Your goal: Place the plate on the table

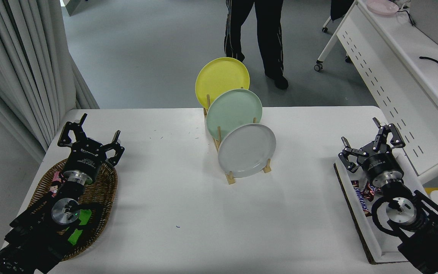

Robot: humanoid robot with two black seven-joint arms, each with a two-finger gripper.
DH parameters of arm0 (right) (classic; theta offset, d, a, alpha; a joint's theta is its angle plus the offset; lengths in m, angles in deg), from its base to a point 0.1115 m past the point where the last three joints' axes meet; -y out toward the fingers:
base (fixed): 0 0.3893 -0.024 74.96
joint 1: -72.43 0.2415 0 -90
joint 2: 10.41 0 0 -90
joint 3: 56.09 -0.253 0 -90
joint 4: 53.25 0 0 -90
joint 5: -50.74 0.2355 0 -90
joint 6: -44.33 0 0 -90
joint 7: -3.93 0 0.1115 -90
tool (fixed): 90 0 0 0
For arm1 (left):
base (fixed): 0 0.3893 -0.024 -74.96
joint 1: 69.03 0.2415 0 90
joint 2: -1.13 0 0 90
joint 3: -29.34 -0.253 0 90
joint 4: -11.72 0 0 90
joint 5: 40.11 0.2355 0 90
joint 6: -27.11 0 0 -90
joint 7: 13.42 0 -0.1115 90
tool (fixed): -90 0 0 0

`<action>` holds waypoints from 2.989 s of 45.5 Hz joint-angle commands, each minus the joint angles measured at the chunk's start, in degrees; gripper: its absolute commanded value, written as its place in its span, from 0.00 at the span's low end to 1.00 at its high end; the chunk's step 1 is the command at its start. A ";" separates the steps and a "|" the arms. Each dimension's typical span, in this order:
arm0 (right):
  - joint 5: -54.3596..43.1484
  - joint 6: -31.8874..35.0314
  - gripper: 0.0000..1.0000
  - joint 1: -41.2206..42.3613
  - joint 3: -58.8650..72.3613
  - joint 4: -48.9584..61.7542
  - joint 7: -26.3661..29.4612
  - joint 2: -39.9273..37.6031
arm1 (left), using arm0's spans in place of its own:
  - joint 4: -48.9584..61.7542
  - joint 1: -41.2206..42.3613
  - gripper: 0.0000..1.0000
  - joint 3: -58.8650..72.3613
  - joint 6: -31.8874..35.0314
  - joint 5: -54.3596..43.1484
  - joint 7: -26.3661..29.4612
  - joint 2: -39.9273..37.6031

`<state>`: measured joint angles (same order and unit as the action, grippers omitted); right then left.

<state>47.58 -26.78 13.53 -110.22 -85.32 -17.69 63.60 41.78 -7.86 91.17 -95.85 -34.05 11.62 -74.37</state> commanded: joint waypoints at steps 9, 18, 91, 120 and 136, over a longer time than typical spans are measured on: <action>0.00 -0.17 1.00 0.54 -0.01 -0.01 0.00 0.79 | 0.00 0.00 1.00 -0.04 0.00 0.00 0.01 0.00; -0.26 -0.17 1.00 0.89 1.48 0.43 0.00 0.87 | 0.00 0.00 1.00 0.05 0.00 0.00 0.01 0.00; 21.44 -5.44 1.00 39.38 69.43 -39.73 0.09 -27.78 | 0.00 0.00 1.00 0.05 0.00 0.00 0.01 0.00; 28.74 -8.52 1.00 44.31 72.85 -38.15 17.31 -19.78 | 0.00 0.00 1.00 0.05 0.00 0.00 0.01 0.00; 28.65 -34.09 1.00 43.87 66.53 -38.42 17.40 -14.69 | 0.00 0.00 1.00 -0.04 0.00 0.00 0.01 0.00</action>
<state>76.21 -45.75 57.79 -39.40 -124.08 -1.02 45.36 41.78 -7.86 91.20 -95.85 -34.04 11.63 -74.37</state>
